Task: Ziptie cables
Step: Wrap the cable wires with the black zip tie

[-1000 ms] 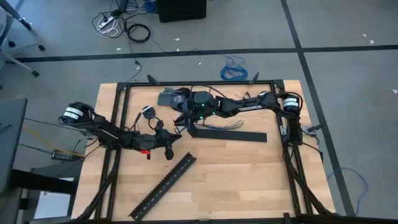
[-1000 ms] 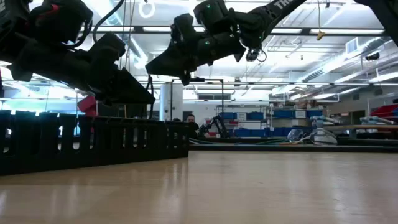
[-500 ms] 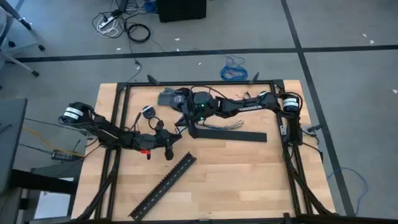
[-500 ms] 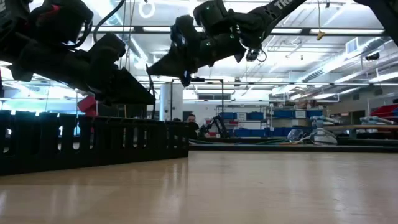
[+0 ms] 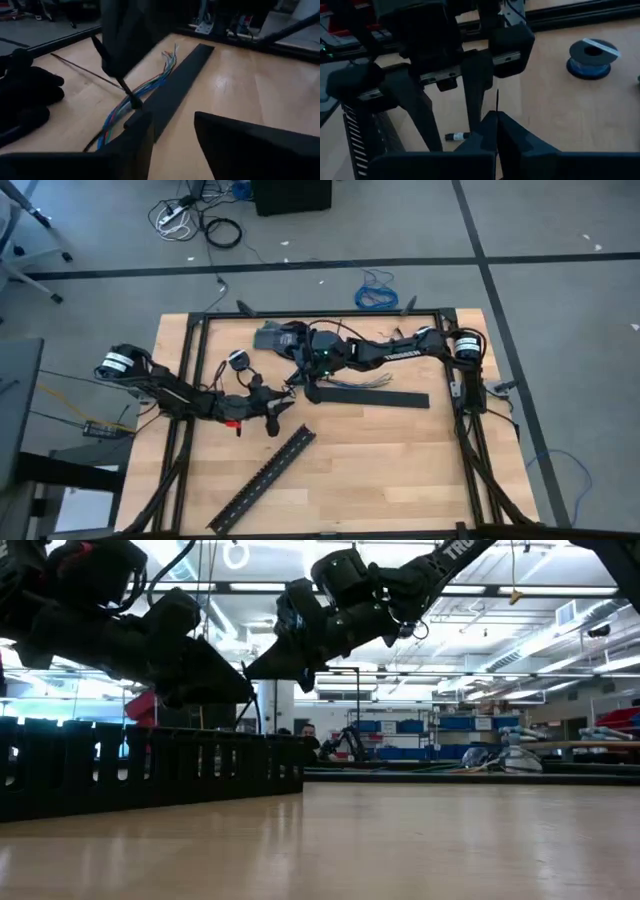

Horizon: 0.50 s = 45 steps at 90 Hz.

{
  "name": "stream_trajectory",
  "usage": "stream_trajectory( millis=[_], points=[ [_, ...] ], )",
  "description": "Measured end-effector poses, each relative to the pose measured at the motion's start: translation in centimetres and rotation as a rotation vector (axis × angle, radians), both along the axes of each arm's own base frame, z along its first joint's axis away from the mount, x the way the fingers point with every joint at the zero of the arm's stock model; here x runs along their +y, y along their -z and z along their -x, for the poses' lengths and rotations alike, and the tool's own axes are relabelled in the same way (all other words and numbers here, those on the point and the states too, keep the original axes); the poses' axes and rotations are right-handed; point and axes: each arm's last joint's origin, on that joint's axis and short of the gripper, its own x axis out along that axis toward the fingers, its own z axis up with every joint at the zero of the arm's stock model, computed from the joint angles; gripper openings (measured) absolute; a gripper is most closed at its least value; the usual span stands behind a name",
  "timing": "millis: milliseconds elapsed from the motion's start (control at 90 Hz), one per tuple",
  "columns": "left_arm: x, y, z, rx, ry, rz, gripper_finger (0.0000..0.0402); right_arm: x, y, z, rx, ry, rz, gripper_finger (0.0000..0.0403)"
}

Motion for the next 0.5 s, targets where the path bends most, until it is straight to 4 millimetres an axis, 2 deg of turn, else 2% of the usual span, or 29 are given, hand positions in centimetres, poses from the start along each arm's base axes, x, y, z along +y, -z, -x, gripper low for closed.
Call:
stream_trajectory(
  millis=[167, 300, 500],
  points=[
    [-0.5, -0.4, 0.0, -0.028, 0.015, -0.031, 0.0137, -0.2, 0.1, 0.0, 0.012, 0.039, 0.013, 0.0000],
    [-0.5, -1.3, 0.4, -0.038, -0.063, -0.129, 0.0137, -0.9, 0.2, 0.2, 0.029, 0.128, 0.008, 0.0000],
    [0.1, -2.3, 1.1, 0.014, -0.161, -0.264, 0.0137, -1.2, 0.2, 0.2, 0.025, 0.141, 0.012, 0.0000]
  ],
)
